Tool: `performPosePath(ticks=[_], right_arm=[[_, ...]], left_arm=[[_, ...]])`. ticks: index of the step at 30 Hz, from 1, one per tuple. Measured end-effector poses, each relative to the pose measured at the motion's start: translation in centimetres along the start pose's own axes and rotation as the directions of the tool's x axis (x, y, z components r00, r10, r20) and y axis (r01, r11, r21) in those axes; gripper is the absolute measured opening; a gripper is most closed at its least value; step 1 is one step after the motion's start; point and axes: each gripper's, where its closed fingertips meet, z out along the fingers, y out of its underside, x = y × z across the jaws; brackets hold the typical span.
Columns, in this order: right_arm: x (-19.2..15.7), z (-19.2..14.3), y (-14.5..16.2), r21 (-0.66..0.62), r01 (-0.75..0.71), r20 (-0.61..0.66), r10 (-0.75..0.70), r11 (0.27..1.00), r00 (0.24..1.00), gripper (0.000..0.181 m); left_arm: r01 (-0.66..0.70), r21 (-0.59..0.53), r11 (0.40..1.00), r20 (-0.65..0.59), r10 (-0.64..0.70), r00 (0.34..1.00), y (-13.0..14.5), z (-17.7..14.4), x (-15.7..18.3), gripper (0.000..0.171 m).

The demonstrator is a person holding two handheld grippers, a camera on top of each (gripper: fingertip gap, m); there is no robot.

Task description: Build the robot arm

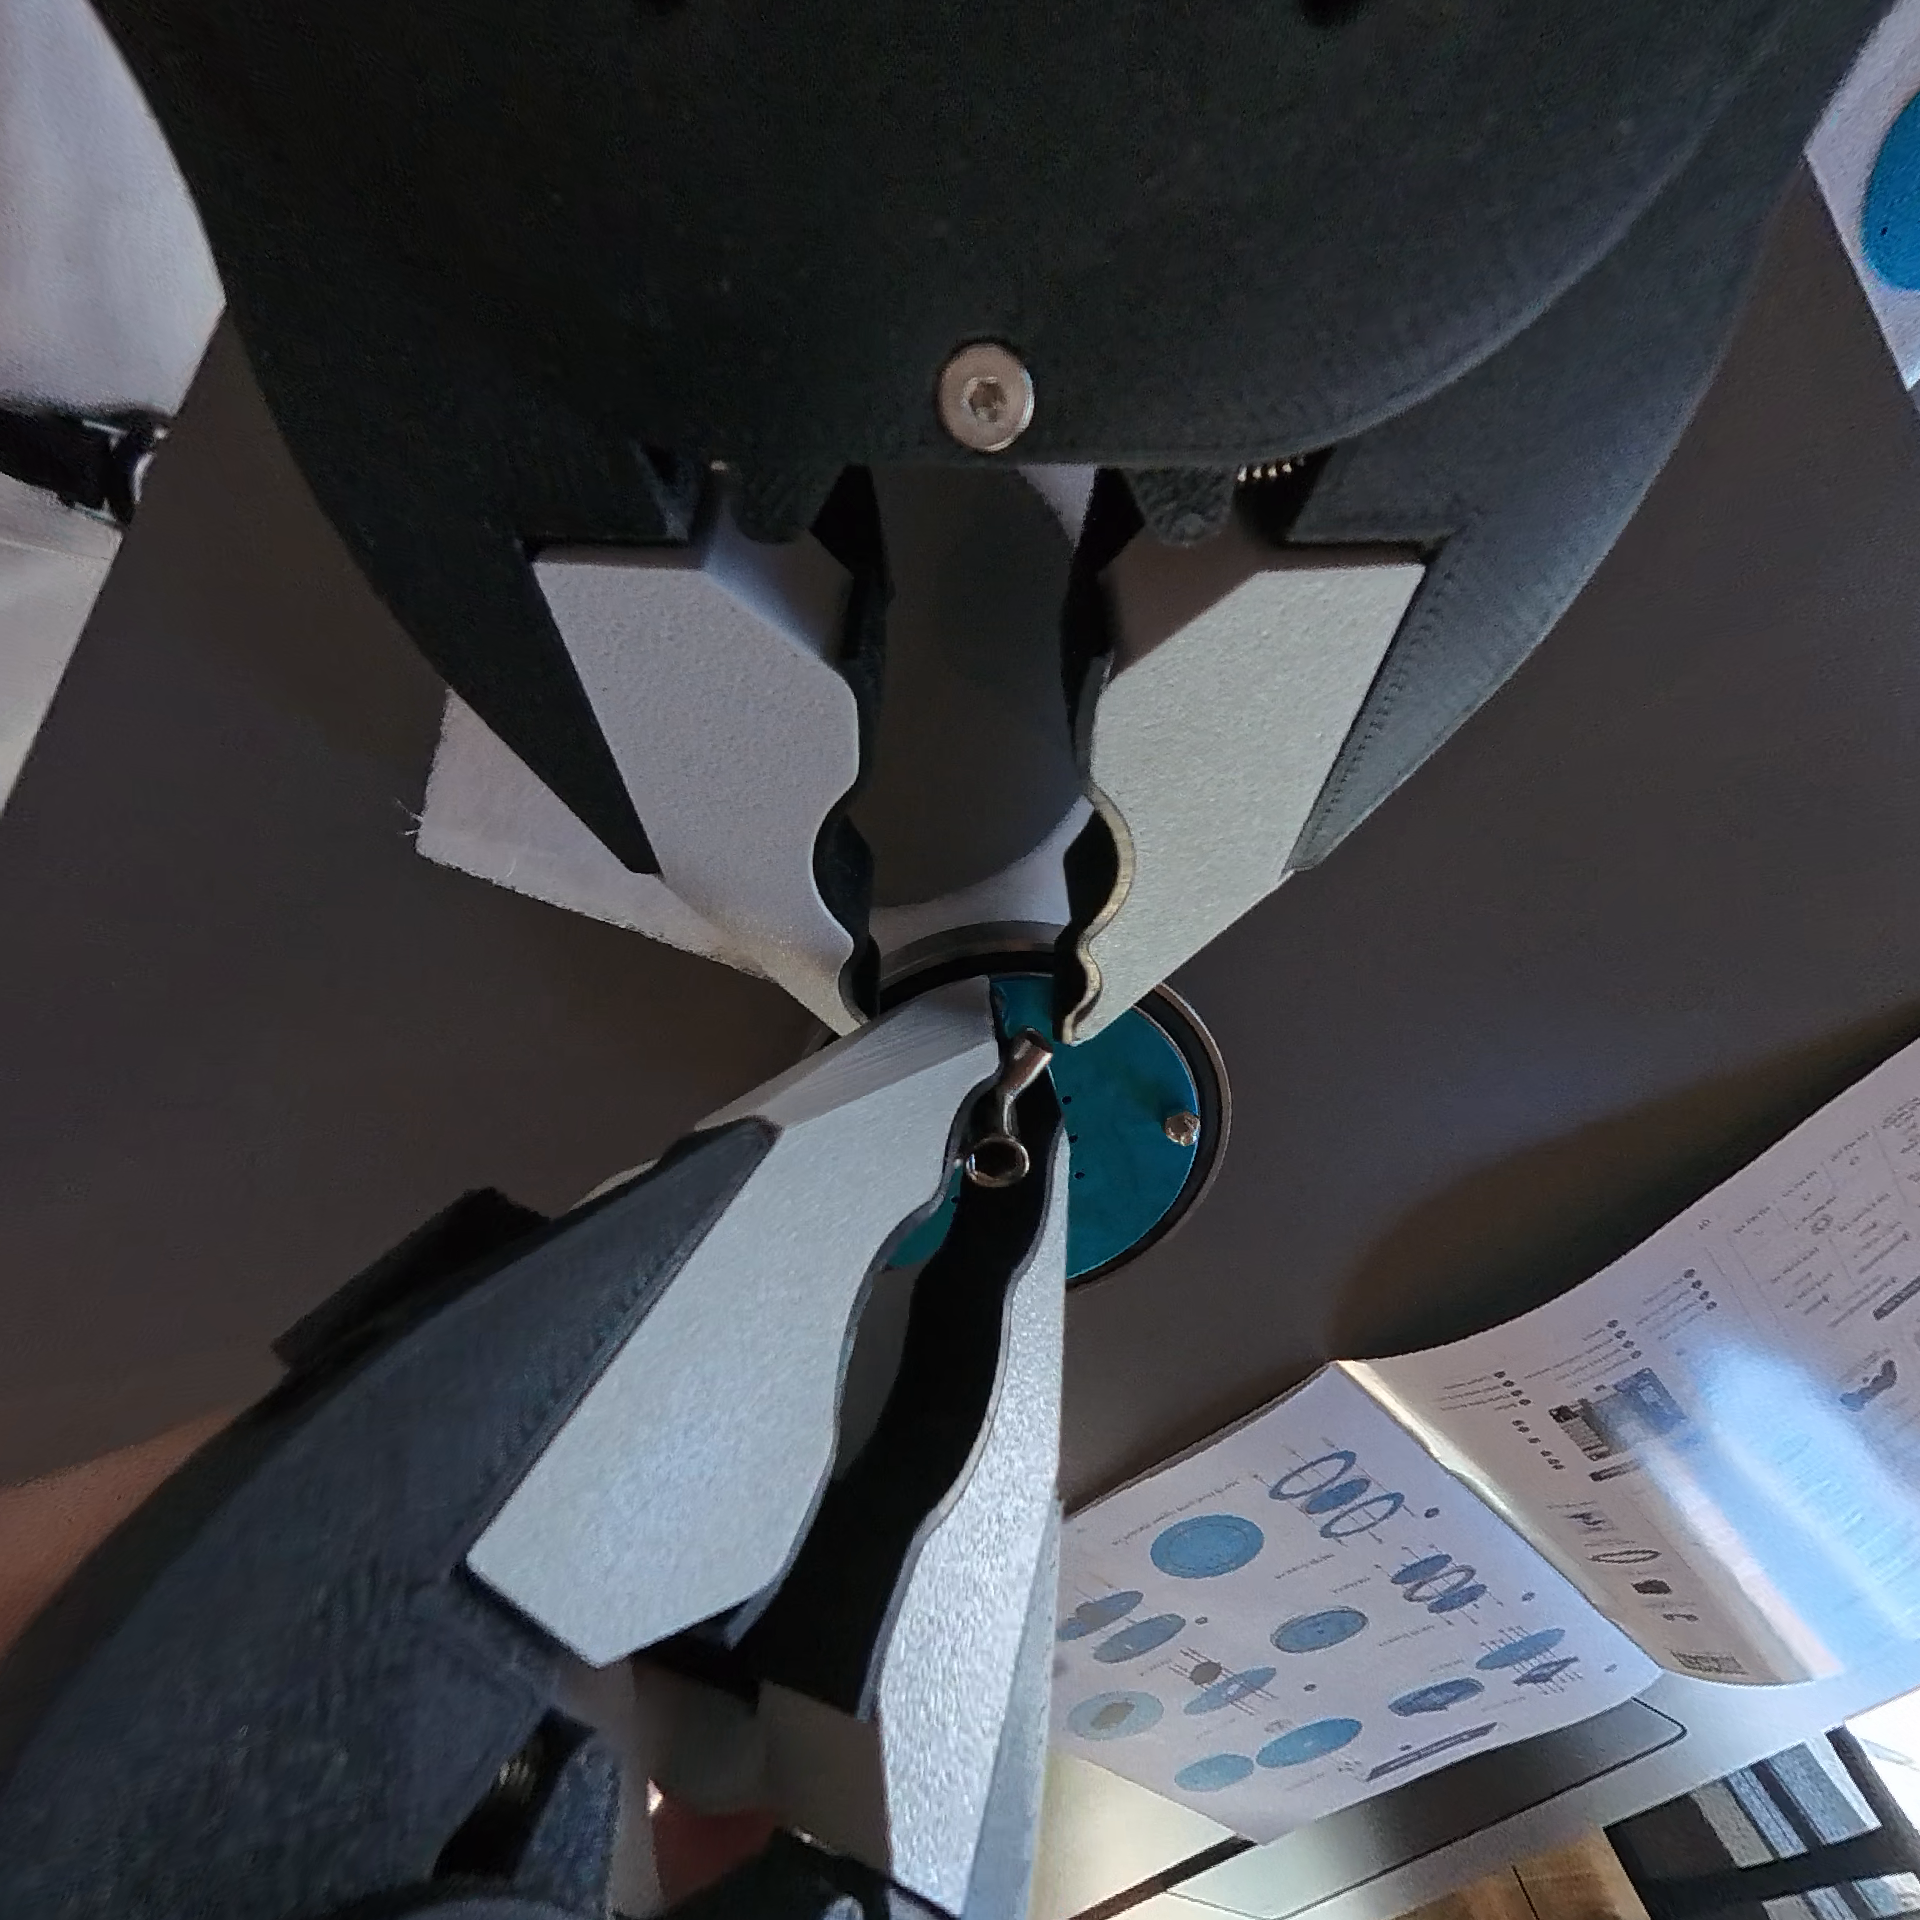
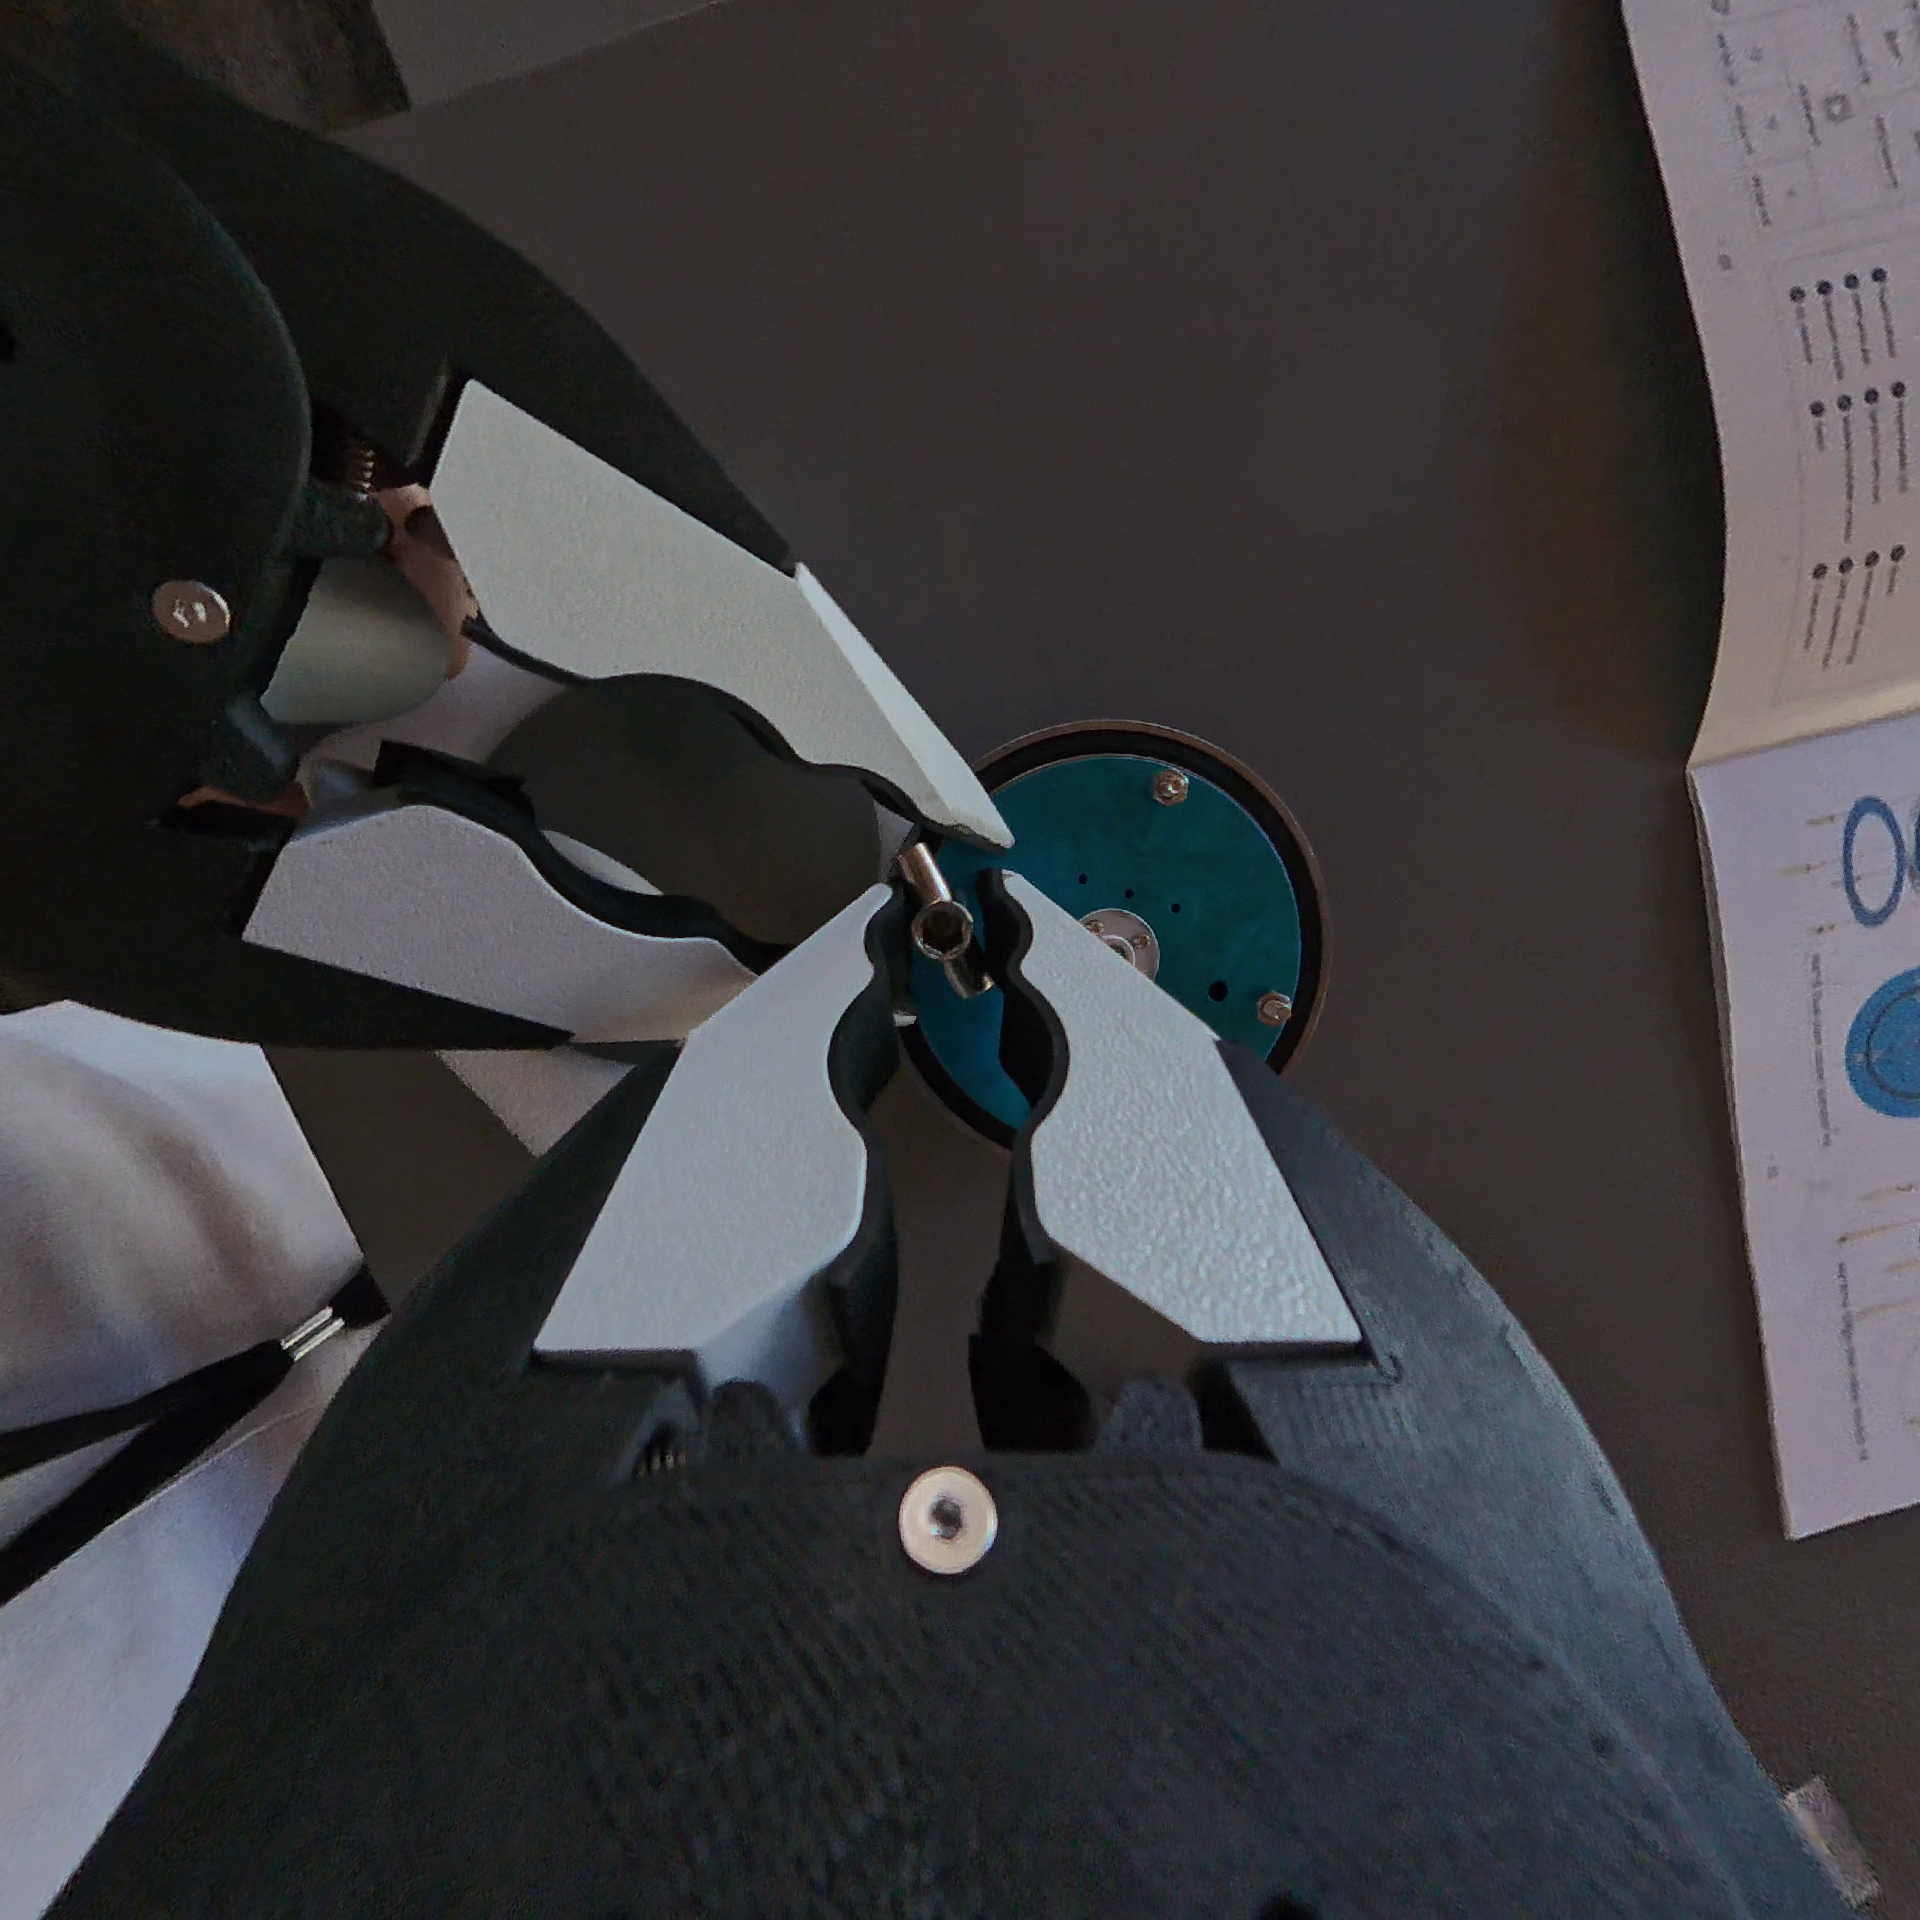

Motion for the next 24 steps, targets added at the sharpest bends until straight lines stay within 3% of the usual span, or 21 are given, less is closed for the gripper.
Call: performPosePath(ticks=[1,7,14,17,20,24], right_arm=[[0.0,0.0,0.0,0.002,-0.022,-0.002,0.022,1.000,1.000,0.013],[-0.1,0.3,-0.1,0.017,-0.089,0.032,0.088,0.996,0.996,0.013],[-0.1,0.6,0.3,-0.021,-0.025,0.027,0.025,0.999,0.999,0.010],[-0.1,0.6,0.3,-0.025,-0.004,0.023,0.004,1.000,1.000,0.010],[-0.1,0.5,0.3,-0.032,0.019,0.014,-0.018,0.999,1.000,0.010],[0.0,0.3,0.3,-0.047,0.033,-0.007,-0.033,0.998,0.999,0.016]], left_arm=[[0.008,0.000,1.000,-0.006,-0.008,1.000,0.0,0.0,0.0,0.033],[0.008,0.000,1.000,-0.007,-0.008,1.000,0.0,0.1,0.0,0.034],[0.005,0.002,1.000,-0.001,-0.005,1.000,-0.1,0.0,0.1,0.035],[0.007,0.027,1.000,-0.048,-0.006,0.999,-0.4,-0.4,0.4,0.043],[-0.078,0.110,0.991,-0.077,0.086,0.993,-1.0,-2.1,0.3,0.042],[-0.201,0.088,0.976,-0.156,0.213,0.965,-0.2,-3.8,-0.7,0.031]])
